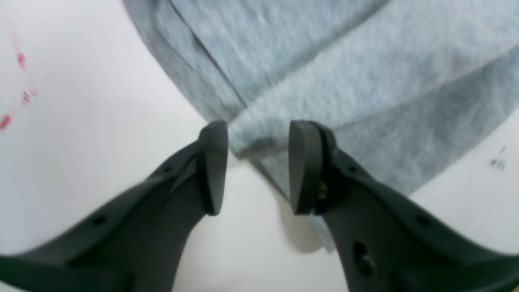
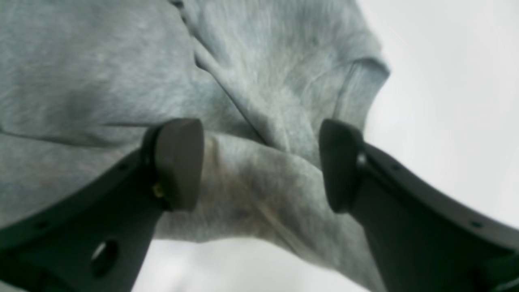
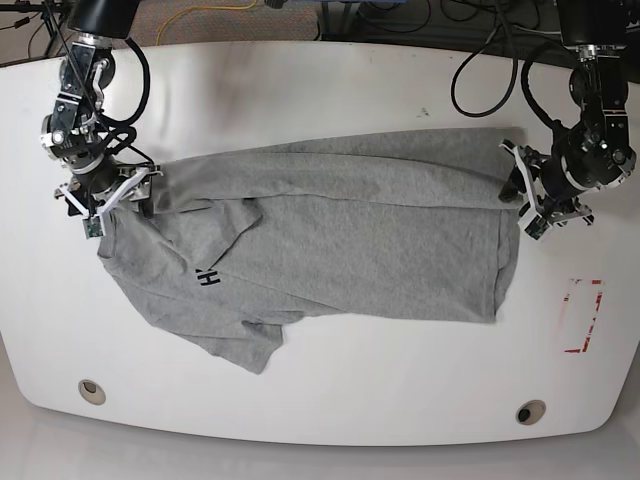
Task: Fold the T-shirt properly
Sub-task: 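Move the left gripper along the folded edge toward the right gripper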
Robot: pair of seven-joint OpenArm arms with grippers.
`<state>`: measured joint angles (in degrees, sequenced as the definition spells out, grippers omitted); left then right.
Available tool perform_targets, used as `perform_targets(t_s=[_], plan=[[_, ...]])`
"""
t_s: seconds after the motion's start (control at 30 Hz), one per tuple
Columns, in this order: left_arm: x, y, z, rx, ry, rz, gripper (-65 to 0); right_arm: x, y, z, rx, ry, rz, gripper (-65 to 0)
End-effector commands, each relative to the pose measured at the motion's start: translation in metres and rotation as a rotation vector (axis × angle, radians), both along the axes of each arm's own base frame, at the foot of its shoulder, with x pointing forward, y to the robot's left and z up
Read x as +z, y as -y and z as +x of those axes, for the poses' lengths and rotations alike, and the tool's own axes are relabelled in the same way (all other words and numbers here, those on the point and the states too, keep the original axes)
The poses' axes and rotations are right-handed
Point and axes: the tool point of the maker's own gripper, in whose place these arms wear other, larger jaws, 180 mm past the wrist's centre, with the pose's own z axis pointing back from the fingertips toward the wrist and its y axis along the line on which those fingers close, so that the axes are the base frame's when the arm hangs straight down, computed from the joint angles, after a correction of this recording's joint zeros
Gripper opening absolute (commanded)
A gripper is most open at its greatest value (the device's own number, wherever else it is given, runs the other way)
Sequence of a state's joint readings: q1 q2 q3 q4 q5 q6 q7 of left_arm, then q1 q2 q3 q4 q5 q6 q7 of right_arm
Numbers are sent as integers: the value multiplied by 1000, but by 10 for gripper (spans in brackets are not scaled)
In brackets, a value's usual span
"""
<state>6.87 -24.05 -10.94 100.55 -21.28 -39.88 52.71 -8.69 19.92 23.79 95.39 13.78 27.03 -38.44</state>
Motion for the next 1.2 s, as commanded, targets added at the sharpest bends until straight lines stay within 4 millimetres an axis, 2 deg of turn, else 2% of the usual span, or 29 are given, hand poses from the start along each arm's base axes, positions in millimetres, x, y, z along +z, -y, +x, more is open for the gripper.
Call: perform_targets(t_s=[0.0, 0.13, 0.23, 0.5, 0.73, 1.03, 1.17], plan=[[13, 14, 5, -23, 52, -34, -431, 18, 15, -3, -14, 26, -51, -220], [9, 23, 1, -20, 47, -58, -432, 17, 25, -15, -39, 8, -65, -220], [6, 22, 1, -10, 45, -40, -432, 14, 32, -20, -60, -2, -62, -220], [-16, 15, -4, 36, 6, 66, -432, -9, 42, -30, -96, -55, -27, -220], [-25, 11, -8, 46, -22, 92, -432, -19, 47, -26, -111, -33, 2, -220], [-62, 1, -23, 81, -143, 74, -432, -24, 41, -20, -66, -43, 21, -222], [-68, -1, -26, 87, -165, 72, -432, -23, 41, -20, -65, -41, 20, -273]])
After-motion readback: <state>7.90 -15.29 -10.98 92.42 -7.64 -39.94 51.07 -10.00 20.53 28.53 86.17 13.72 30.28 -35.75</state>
